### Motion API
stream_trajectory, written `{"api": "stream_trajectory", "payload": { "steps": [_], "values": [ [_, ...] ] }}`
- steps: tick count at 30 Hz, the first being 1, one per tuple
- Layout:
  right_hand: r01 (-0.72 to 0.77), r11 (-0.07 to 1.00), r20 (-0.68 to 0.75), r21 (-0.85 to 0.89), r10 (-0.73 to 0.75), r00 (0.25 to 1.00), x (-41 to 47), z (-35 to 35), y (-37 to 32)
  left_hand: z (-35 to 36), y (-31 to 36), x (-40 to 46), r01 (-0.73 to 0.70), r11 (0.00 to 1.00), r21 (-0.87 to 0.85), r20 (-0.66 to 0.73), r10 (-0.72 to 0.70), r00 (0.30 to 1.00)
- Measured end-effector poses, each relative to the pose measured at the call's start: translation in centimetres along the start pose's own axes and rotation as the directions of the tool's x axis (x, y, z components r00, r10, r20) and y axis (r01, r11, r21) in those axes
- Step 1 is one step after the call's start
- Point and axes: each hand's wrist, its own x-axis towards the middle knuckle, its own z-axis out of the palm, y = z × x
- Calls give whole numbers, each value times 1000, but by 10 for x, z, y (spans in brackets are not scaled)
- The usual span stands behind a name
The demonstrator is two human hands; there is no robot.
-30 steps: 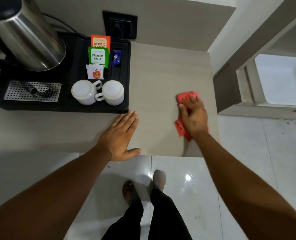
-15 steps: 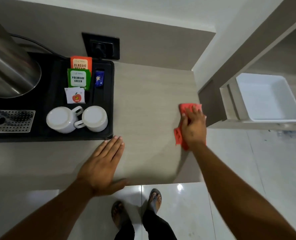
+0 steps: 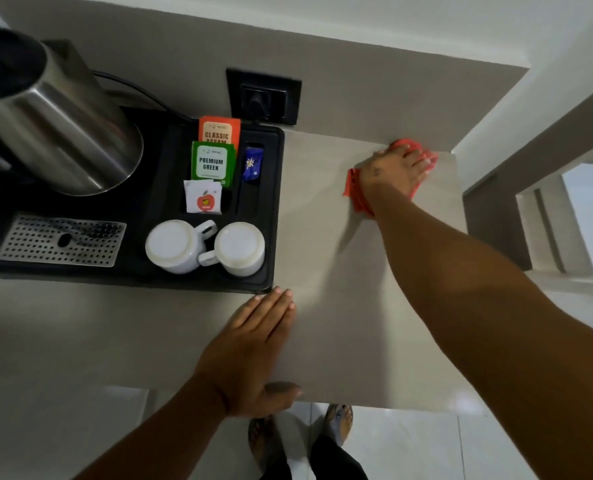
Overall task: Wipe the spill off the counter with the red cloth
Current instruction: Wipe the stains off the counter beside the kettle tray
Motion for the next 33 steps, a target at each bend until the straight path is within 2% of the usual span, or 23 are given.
{"api": "stream_trajectory", "payload": {
  "steps": [3,5,8,11,13,16,19,20,21,22,23,25,27,29,30,33],
  "values": [
    [144,990,35,0,-143,989,-24,13,-26,1,1,-2,-3,1000,6,13,3,1000],
    [298,954,95,-12,-296,950,-36,17,-33,-1,1,-2,0,999,39,38,-1,999],
    [551,833,151,48,-552,820,-49,17,-36,-2,-1,3,-3,997,82,55,-2,999],
    [653,750,202,102,-658,725,-76,7,-21,0,9,-7,18,999,38,32,-19,999],
    [711,687,248,150,-723,645,-150,-23,19,-4,55,-52,12,999,42,18,-13,1000],
    [767,606,213,212,-795,569,-195,-28,61,-1,42,-44,21,997,69,3,-22,1000],
    [838,490,206,240,-869,450,-228,-47,134,-7,31,-21,36,996,81,10,-37,999],
    [841,479,195,253,-876,441,-229,-52,161,-7,31,-18,37,996,87,30,-39,999],
    [828,503,179,250,-864,471,-216,-69,197,-9,47,-6,21,994,107,21,-23,1000],
    [798,562,151,218,-827,541,-196,-84,224,-10,60,5,10,993,119,18,-12,1000],
    [733,655,124,185,-755,643,-180,-84,230,-11,57,8,12,993,116,12,-13,1000],
    [538,826,45,169,-552,833,-146,-80,209,-17,51,17,27,991,132,11,-29,1000],
    [365,917,22,163,-373,927,-139,-69,173,-17,47,21,48,989,143,25,-52,998],
    [324,930,32,175,-334,942,-161,-52,146,-14,44,20,48,989,143,35,-53,998],
    [375,910,35,175,-386,922,-181,-43,139,-11,42,18,43,990,137,34,-48,998],
    [628,762,72,160,-643,762,-244,-29,143,-8,34,14,43,990,131,38,-48,998]
  ]
}}
